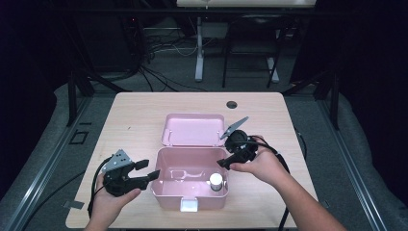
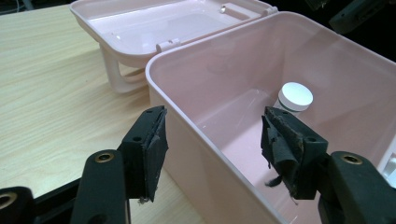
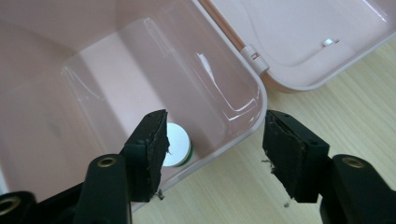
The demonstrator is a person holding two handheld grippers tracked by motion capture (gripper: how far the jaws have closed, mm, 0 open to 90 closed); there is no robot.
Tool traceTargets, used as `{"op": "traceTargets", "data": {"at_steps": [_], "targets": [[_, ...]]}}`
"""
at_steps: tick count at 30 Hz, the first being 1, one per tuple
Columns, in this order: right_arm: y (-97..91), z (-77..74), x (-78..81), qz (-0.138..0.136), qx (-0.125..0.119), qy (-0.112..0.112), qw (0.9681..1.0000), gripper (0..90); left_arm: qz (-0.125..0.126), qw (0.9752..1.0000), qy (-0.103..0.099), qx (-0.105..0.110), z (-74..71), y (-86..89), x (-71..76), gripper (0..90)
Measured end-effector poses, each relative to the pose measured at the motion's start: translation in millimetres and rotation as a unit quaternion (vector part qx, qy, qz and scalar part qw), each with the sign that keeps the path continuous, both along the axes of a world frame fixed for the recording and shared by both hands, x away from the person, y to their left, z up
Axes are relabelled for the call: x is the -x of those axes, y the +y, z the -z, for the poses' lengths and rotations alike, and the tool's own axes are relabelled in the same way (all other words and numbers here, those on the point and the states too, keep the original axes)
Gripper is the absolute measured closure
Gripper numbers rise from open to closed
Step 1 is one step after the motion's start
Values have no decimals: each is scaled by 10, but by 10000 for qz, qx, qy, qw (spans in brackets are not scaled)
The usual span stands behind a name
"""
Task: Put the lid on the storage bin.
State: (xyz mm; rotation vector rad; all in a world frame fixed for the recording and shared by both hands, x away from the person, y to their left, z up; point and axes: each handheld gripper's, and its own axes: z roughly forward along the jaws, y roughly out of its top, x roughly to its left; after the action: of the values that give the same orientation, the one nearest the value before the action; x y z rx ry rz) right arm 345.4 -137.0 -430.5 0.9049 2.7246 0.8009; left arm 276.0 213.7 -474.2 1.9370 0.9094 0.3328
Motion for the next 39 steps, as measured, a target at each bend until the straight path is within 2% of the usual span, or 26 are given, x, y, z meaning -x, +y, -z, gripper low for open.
{"op": "traceTargets", "data": {"at_steps": [3,8,12,18,20,22,27,30,33,39], "targets": [[1,3,3,92,-21,-128,9999,435,-2,10000,0,3,9,-6,1,434],[-19,-18,7,246,-240,-315,9989,478,0,10000,-31,21,12,-3,2,441],[-19,0,6,273,-254,-320,9988,498,9,9999,-34,113,11,2,0,440],[-24,18,-13,410,-260,-527,9974,507,7,9999,-9,120,25,-2,-2,441],[-25,11,-22,511,-286,-640,9962,519,63,9999,-19,111,31,-5,-1,491],[-31,4,-35,650,-409,-657,9949,529,98,9999,-34,16,34,-11,1,536],[-41,29,-110,880,-548,-674,9923,548,128,9999,20,-36,59,-30,-4,568],[-25,53,-144,929,-506,-685,9920,561,124,9999,78,-45,71,-28,-9,581],[2,60,-175,985,-573,-654,9913,582,138,9998,159,11,81,-22,-18,603],[45,76,-223,1092,-568,-713,9898,595,99,9997,201,-36,113,-28,-26,629]]}}
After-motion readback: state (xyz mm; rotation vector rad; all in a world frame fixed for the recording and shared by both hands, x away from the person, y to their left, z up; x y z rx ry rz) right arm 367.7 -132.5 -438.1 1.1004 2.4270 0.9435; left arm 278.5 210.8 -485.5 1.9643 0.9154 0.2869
